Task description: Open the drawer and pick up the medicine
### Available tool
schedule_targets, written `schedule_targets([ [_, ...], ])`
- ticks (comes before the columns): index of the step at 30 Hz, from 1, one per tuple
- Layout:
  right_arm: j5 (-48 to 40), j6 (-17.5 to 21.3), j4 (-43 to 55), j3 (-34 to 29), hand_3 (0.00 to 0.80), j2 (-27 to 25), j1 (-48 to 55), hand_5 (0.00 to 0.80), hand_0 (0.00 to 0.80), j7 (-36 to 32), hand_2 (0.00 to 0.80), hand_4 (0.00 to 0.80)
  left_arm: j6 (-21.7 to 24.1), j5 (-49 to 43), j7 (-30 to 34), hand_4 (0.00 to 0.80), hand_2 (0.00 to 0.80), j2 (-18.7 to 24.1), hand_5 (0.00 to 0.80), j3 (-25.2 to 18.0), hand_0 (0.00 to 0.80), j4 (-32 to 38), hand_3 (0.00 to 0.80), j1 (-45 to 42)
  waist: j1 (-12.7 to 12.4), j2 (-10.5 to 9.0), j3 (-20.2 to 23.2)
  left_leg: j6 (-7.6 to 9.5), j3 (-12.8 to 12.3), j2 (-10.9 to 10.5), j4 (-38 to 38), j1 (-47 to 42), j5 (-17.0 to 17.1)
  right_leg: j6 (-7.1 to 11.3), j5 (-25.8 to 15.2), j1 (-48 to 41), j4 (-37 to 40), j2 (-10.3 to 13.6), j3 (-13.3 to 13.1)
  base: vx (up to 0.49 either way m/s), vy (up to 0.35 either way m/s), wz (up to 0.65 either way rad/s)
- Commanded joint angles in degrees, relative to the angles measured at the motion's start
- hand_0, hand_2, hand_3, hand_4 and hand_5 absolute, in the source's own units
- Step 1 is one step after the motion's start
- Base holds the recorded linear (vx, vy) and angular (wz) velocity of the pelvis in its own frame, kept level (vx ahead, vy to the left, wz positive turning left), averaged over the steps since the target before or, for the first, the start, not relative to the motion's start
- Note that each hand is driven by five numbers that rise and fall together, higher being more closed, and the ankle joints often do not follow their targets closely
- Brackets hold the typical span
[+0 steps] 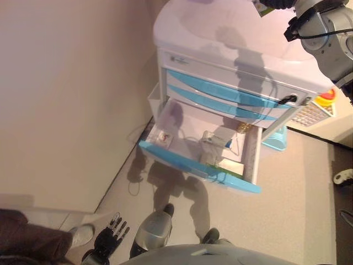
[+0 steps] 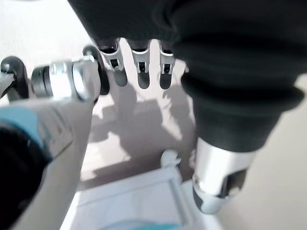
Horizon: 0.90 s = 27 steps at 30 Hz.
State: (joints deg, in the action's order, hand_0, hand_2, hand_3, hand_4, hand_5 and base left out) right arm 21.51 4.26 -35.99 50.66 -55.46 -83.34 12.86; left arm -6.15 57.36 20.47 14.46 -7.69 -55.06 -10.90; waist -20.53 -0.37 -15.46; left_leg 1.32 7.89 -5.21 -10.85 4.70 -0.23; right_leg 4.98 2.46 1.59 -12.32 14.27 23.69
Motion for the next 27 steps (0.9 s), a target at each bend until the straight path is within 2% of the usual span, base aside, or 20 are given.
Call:
schedule_targets([
  [1, 1.28, 1.90, -3.44, 5.02, 0.800, 0.62, -9.37, 0.800, 0.800, 3.64, 0.800, 0.800, -0.05, 1.70, 1.50, 0.000, 0.000, 3.02, 0.000, 0.71, 0.000, 1.06, 0.000, -1.64, -2.54, 0.47, -0.98, 0.99, 2.83, -3.36, -0.77, 1.10, -5.36, -0.72, 9.51, -3.71, -7.91, -0.87, -0.28, -0.034, 0.046, 0.23],
  [6, 3.96, 2.28, -7.07, 7.13, 0.800, 1.46, -8.46, 0.800, 0.800, 3.47, 0.800, 0.800, -0.08, 2.66, 2.29, 0.000, 0.000, 2.84, 0.000, 1.26, 0.000, 1.09, 0.000, -2.49, -3.91, 1.98, -2.34, 0.77, 3.92, -4.11, -1.48, 2.35, -5.06, -0.98, 9.72, -3.28, -8.28, -0.15, 0.85, -0.009, 0.022, 0.20],
  [7, 5.20, 2.20, -8.41, 7.93, 0.800, 1.62, -7.96, 0.800, 0.800, 3.81, 0.800, 0.800, -0.25, 2.79, 2.80, 0.000, 0.000, 2.94, 0.000, 1.25, 0.000, 1.05, 0.000, -2.87, -4.49, 2.13, -3.23, 0.42, 4.03, -4.34, -1.73, 2.01, -6.26, -0.79, 11.28, -3.47, -9.03, 0.11, 0.41, 0.046, -0.026, 0.17],
  [14, 14.40, -0.73, -17.51, 10.67, 0.800, 1.92, -7.22, 0.800, 0.800, 5.59, 0.800, 0.800, -0.41, 3.96, 4.59, 0.000, 0.000, 3.00, 0.000, 1.07, 0.000, 0.07, 0.000, -4.40, -5.87, 4.08, -4.90, 0.14, 3.85, -4.79, -2.04, 3.31, -5.68, -0.76, 10.76, -2.58, -9.24, 1.23, 1.79, -0.014, 0.027, 0.05],
  [18, 17.25, -7.98, -22.12, 11.71, 0.800, 1.35, -7.43, 0.800, 0.800, 8.88, 0.800, 0.800, -0.31, 5.36, 5.21, 0.000, 0.000, 2.94, 0.000, 1.34, 0.000, 0.40, 0.000, -5.11, -6.38, 4.83, -5.93, 0.11, 3.58, -4.72, -2.21, 4.16, -5.35, -0.67, 10.31, -1.92, -9.14, 1.40, 2.01, -0.037, 0.006, 0.05],
  [23, 17.34, -14.86, -26.36, 10.69, 0.800, 0.22, -7.37, 0.800, 0.800, 14.15, 0.800, 0.800, -0.20, 4.98, 6.07, 0.000, 0.000, 2.58, 0.000, 2.13, 0.000, 0.57, 0.000, -5.93, -6.80, 5.46, -6.42, 0.22, 3.51, -4.72, -2.09, 4.56, -4.88, -0.62, 9.72, -1.56, -9.12, 1.38, 2.36, -0.033, -0.006, 0.03],
  [24, 17.32, -15.17, -26.47, 10.70, 0.800, 0.20, -7.41, 0.800, 0.800, 14.29, 0.800, 0.800, -0.21, 5.00, 6.06, 0.000, 0.000, 2.58, 0.000, 2.19, 0.000, 0.62, 0.000, -5.95, -6.83, 5.48, -6.40, 0.22, 3.52, -4.72, -2.09, 4.58, -4.87, -0.62, 9.68, -1.56, -9.06, 1.36, 2.35, -0.028, -0.012, 0.06],
  [25, 16.19, -17.05, -27.13, 10.04, 0.800, -0.08, -7.43, 0.800, 0.800, 15.32, 0.800, 0.800, -0.22, 5.10, 6.30, 0.000, 0.000, 2.54, 0.000, 2.44, 0.000, 1.29, 0.000, -6.20, -6.96, 5.62, -6.47, 0.23, 3.58, -4.75, -2.06, 4.55, -4.82, -0.59, 9.44, -1.64, -8.93, 1.38, 2.48, -0.023, -0.001, 0.07],
  [27, 16.56, -16.94, -27.39, 9.41, 0.800, -0.49, -7.37, 0.800, 0.800, 15.63, 0.800, 0.800, -0.42, 5.75, 6.04, 0.000, 0.000, 2.59, 0.000, 2.96, 0.000, 2.15, 0.000, -6.62, -6.99, 5.73, -6.26, 0.23, 3.53, -4.81, -2.00, 4.59, -4.79, -0.51, 9.31, -1.67, -8.63, 1.40, 2.61, -0.022, 0.012, 0.05],
])
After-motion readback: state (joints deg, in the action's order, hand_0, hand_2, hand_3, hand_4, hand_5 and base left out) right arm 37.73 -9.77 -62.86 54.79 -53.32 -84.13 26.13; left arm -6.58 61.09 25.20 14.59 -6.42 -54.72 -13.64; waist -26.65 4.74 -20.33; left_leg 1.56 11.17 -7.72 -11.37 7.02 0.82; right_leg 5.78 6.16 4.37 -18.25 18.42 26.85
